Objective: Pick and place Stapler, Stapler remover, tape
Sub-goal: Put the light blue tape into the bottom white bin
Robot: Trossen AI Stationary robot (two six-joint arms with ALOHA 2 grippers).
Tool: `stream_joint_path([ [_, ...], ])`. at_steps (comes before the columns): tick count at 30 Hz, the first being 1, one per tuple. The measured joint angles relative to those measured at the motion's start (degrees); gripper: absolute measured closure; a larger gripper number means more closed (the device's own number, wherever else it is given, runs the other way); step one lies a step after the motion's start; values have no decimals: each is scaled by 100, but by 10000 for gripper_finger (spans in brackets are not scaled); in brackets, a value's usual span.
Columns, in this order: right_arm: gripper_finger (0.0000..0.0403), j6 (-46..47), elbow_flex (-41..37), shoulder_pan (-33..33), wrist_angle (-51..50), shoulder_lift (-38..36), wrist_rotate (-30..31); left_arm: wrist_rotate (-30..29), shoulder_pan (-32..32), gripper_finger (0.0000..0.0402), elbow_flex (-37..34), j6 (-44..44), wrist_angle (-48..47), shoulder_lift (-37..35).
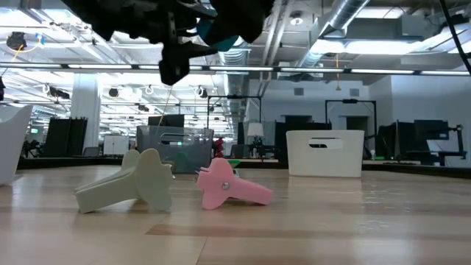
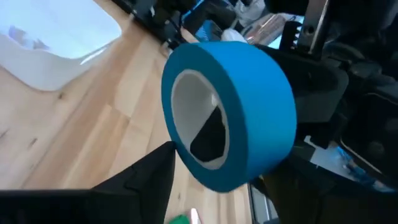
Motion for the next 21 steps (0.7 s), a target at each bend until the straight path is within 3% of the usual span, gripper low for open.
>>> stream_joint_path([
  [21, 374, 587, -40, 101, -589, -20, -818, -99, -14, 210, -11, 359, 330, 135],
])
